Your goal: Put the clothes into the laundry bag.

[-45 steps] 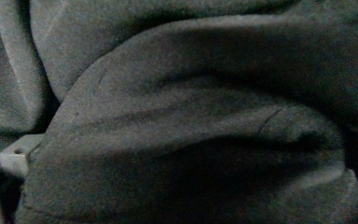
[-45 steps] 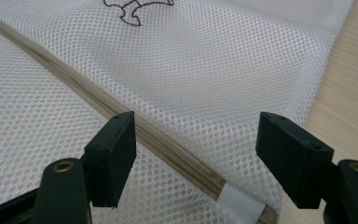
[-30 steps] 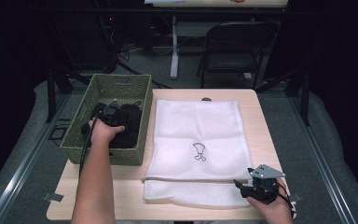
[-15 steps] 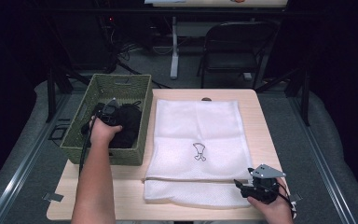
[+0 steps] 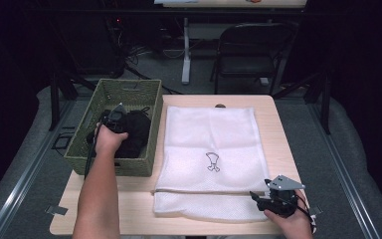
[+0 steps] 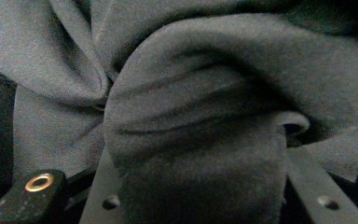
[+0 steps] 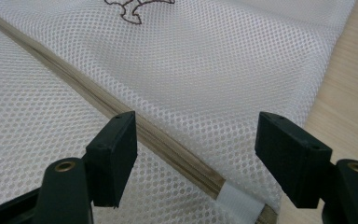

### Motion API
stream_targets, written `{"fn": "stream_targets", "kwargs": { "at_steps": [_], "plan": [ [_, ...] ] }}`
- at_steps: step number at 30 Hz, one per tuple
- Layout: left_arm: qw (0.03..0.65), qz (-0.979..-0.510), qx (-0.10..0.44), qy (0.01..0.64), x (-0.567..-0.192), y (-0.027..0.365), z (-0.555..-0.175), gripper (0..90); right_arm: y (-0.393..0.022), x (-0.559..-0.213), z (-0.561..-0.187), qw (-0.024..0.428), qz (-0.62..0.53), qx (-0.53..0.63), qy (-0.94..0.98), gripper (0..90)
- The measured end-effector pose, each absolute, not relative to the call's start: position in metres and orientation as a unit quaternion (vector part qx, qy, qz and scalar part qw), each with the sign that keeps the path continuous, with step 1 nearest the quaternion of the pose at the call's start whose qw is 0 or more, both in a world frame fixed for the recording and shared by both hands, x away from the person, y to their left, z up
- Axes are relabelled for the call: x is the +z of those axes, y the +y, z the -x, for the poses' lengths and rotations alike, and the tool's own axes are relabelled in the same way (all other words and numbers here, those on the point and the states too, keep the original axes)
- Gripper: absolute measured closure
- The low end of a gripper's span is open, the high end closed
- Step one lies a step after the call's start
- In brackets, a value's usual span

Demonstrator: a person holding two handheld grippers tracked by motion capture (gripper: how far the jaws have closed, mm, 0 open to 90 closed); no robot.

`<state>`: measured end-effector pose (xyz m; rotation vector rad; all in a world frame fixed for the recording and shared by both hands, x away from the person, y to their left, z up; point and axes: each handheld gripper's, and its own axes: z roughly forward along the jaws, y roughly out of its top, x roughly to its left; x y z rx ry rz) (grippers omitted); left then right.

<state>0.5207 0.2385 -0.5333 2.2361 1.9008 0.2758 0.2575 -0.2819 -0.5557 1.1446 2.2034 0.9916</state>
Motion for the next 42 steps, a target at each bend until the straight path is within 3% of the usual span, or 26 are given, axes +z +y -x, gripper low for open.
{"fn": "stream_targets", "kwargs": {
  "at_steps": [42],
  "plan": [
    [0.172,-0.741,0.108,0.64,-0.469,0.264,-0.507,63.0,-0.288,-0.556,-0.256,0.235,-0.42,0.365,0.797,29.4]
  ]
}}
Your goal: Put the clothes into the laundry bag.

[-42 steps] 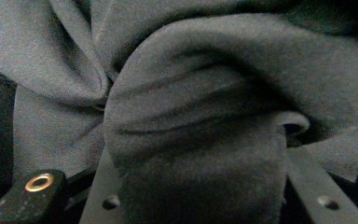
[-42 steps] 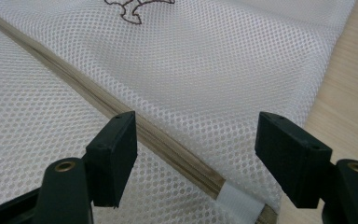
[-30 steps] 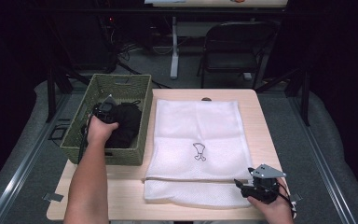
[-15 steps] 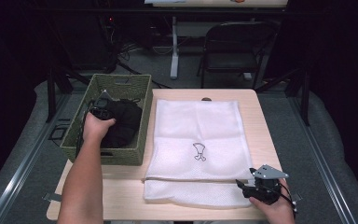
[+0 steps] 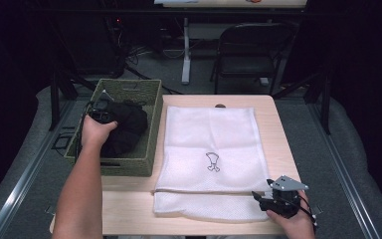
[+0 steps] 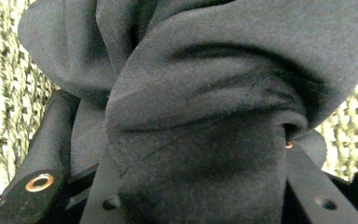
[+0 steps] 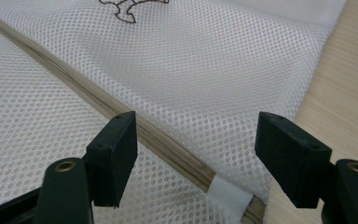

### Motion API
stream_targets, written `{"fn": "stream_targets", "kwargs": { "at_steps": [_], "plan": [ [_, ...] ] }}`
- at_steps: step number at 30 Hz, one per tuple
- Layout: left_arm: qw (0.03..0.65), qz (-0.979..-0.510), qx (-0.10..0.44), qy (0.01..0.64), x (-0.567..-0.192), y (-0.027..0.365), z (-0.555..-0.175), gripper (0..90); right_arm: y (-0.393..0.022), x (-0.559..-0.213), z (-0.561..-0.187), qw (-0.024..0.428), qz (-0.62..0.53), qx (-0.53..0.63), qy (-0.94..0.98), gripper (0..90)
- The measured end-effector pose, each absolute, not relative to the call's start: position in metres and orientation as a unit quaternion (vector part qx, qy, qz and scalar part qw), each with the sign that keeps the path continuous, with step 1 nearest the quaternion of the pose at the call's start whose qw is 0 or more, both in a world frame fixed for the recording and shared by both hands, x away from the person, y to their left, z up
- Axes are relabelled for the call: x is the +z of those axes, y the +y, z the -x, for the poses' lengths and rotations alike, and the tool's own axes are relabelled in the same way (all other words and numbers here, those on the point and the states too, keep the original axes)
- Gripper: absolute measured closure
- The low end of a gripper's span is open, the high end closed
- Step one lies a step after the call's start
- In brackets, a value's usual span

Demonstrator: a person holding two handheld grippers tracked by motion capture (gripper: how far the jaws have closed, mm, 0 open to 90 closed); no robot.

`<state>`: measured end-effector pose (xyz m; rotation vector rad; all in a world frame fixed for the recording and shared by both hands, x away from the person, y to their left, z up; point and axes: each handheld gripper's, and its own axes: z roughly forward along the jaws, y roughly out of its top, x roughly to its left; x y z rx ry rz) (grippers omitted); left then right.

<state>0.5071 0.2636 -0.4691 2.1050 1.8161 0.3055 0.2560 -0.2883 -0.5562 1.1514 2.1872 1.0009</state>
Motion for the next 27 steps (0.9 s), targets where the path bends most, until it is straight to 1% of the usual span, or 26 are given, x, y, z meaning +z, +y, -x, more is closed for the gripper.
{"fn": "stream_targets", "kwargs": {
  "at_steps": [12,20,27],
  "plan": [
    [0.187,-0.742,0.112,0.634,-0.448,0.262,-0.505,62.9,-0.288,-0.556,-0.256,0.234,-0.418,0.365,0.798,29.4],
    [0.187,-0.74,0.116,0.635,-0.439,0.263,-0.505,62.8,-0.288,-0.556,-0.256,0.234,-0.416,0.366,0.799,29.4],
    [0.195,-0.747,0.112,0.626,-0.432,0.261,-0.504,62.8,-0.288,-0.556,-0.256,0.234,-0.417,0.366,0.798,29.4]
  ]
}}
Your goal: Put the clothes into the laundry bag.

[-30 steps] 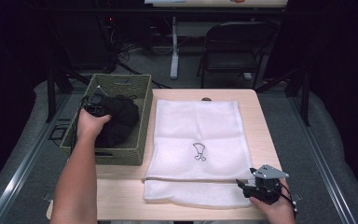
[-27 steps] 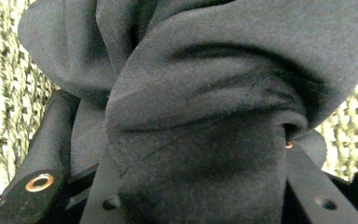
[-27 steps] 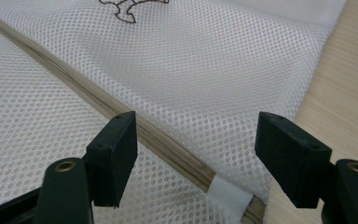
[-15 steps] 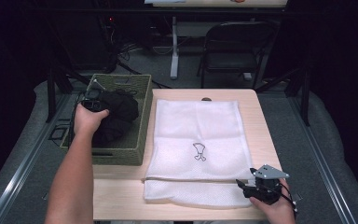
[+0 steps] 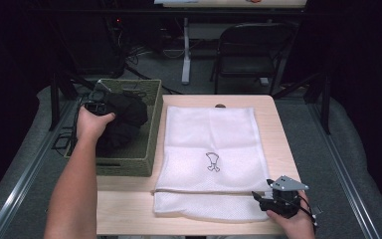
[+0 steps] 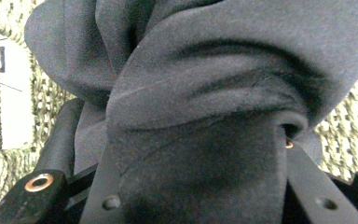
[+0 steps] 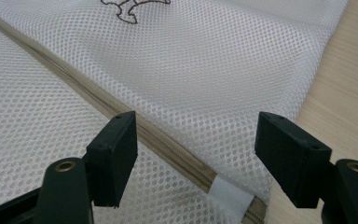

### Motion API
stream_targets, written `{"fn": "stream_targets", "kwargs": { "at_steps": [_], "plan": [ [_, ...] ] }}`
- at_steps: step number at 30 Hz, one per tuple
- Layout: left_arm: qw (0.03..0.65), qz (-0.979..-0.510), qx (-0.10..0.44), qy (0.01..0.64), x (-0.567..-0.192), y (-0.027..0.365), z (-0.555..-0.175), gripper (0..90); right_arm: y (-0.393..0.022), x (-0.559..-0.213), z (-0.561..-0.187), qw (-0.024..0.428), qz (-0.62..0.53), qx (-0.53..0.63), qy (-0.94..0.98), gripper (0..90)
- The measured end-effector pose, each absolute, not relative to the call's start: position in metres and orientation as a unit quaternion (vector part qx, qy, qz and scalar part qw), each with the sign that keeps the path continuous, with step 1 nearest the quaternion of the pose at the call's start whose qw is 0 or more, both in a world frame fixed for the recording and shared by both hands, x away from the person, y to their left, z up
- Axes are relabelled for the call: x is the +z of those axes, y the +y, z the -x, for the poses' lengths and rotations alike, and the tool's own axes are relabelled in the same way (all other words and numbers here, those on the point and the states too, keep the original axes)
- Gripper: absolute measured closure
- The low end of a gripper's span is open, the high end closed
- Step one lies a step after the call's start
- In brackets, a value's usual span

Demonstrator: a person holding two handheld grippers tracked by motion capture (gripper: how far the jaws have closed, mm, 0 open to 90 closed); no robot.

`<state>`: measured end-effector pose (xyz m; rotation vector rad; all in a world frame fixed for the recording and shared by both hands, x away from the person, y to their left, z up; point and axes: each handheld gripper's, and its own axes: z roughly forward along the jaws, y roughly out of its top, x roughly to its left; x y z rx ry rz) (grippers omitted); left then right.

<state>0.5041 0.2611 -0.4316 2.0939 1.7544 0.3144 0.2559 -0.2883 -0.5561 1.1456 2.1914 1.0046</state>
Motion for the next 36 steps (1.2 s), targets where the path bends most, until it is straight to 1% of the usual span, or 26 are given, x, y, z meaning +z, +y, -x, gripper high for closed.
{"fn": "stream_targets", "kwargs": {
  "at_steps": [5,13,17,31,36],
  "plan": [
    [0.187,-0.762,0.109,0.61,-0.429,0.259,-0.502,62.8,-0.288,-0.556,-0.256,0.234,-0.417,0.367,0.798,29.5],
    [0.191,-0.782,0.106,0.584,-0.42,0.26,-0.497,62.8,-0.288,-0.555,-0.255,0.238,-0.413,0.366,0.799,29.6],
    [0.19,-0.792,0.114,0.569,-0.412,0.259,-0.492,62.8,-0.288,-0.555,-0.255,0.239,-0.411,0.368,0.799,29.8],
    [0.205,-0.827,0.119,0.509,-0.382,0.25,-0.474,62.8,-0.286,-0.555,-0.254,0.243,-0.405,0.367,0.801,30.2],
    [0.219,-0.831,0.117,0.498,-0.374,0.245,-0.466,62.8,-0.285,-0.554,-0.254,0.246,-0.4,0.367,0.803,30.5]
  ]
}}
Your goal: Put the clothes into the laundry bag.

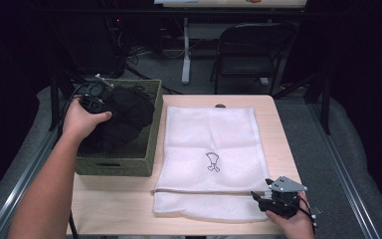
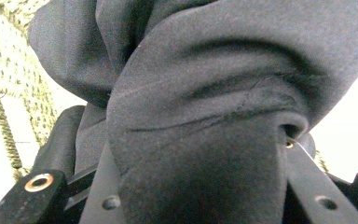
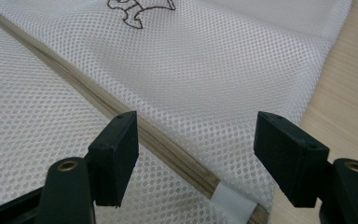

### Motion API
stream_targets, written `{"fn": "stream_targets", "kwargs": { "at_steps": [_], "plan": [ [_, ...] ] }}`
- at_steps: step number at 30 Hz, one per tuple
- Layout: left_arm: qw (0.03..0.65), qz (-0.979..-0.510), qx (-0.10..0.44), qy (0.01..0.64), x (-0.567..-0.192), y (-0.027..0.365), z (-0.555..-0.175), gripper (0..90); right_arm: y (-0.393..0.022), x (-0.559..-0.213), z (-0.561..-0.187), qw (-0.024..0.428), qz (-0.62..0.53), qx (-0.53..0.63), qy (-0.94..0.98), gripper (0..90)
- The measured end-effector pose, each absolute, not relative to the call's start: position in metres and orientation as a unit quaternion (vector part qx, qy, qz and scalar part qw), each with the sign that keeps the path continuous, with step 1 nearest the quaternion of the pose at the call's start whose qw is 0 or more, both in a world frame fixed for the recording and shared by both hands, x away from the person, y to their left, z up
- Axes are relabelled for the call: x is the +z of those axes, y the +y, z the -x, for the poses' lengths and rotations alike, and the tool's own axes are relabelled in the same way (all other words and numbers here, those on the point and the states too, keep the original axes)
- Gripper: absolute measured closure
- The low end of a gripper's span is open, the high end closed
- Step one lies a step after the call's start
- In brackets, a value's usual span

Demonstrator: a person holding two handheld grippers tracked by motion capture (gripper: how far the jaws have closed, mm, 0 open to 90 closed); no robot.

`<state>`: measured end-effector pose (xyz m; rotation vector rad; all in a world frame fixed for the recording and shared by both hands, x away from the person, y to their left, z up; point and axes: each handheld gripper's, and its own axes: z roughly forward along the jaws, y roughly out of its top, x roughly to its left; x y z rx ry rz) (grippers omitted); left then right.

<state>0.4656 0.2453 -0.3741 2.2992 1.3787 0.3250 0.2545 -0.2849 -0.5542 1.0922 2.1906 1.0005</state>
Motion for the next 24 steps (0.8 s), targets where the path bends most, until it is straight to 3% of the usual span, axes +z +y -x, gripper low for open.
{"fn": "stream_targets", "kwargs": {
  "at_steps": [8,13,17,24],
  "plan": [
    [0.228,-0.841,0.121,0.476,-0.365,0.238,-0.454,62.8,-0.274,-0.552,-0.255,0.242,-0.369,0.375,0.815,33.2],
    [0.234,-0.845,0.117,0.466,-0.361,0.231,-0.448,62.7,-0.268,-0.551,-0.256,0.237,-0.356,0.38,0.82,39.9],
    [0.238,-0.849,0.115,0.457,-0.359,0.227,-0.445,62.7,-0.266,-0.552,-0.259,0.205,-0.365,0.388,0.821,41.8],
    [0.244,-0.853,0.113,0.446,-0.352,0.223,-0.439,62.7,-0.26,-0.55,-0.263,0.192,-0.351,0.4,0.825,44.9]
  ]
}}
